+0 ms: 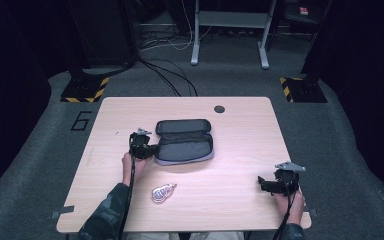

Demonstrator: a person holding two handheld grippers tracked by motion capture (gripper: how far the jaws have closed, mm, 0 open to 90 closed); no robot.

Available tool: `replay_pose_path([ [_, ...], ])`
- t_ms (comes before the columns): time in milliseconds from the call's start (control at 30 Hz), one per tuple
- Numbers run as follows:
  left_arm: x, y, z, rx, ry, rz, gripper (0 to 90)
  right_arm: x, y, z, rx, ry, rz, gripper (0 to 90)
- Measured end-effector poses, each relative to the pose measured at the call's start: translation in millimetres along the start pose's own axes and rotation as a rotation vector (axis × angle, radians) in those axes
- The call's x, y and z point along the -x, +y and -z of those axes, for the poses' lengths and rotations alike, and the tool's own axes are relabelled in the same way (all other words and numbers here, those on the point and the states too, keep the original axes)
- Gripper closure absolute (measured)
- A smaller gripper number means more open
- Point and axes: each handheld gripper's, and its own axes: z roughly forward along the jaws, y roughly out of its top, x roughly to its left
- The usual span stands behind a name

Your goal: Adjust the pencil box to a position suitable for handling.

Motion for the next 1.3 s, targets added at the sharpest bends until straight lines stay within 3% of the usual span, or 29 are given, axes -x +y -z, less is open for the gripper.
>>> replay_pose_path([
  [367,8.6,7.9,-10.0,0.003,-0.024,-0.024,86.3,0.0,0.0,0.0,-0.001,0.000,0.000,4.7],
  [467,10.1,7.9,-9.1,0.006,-0.033,-0.010,82.9,0.1,0.0,0.1,-0.001,0.001,0.001,4.8],
  [533,8.4,7.8,-7.0,0.005,-0.060,-0.010,73.3,0.0,0.0,0.0,0.000,0.000,0.000,4.7],
  [567,9.0,7.0,-5.3,0.007,-0.066,0.013,61.5,0.0,0.0,0.0,0.000,0.000,0.000,4.7],
  [600,8.0,6.6,-3.9,0.008,-0.070,0.011,61.5,0.0,0.0,0.0,0.000,0.000,0.000,4.7],
  [667,5.9,3.9,1.6,0.010,-0.091,0.013,47.8,0.0,0.0,0.0,0.000,0.000,0.000,4.8],
  [867,6.7,-7.4,20.5,0.052,-0.104,-0.021,19.2,0.0,0.0,0.0,0.000,0.000,0.000,4.8],
  [933,6.1,-11.4,28.9,0.055,-0.111,-0.063,15.1,0.0,0.0,0.0,0.000,0.000,0.000,4.8],
  [1300,22.0,-36.6,64.9,0.058,-0.123,-0.187,4.4,-0.1,0.0,0.1,0.000,0.000,0.001,4.9],
])
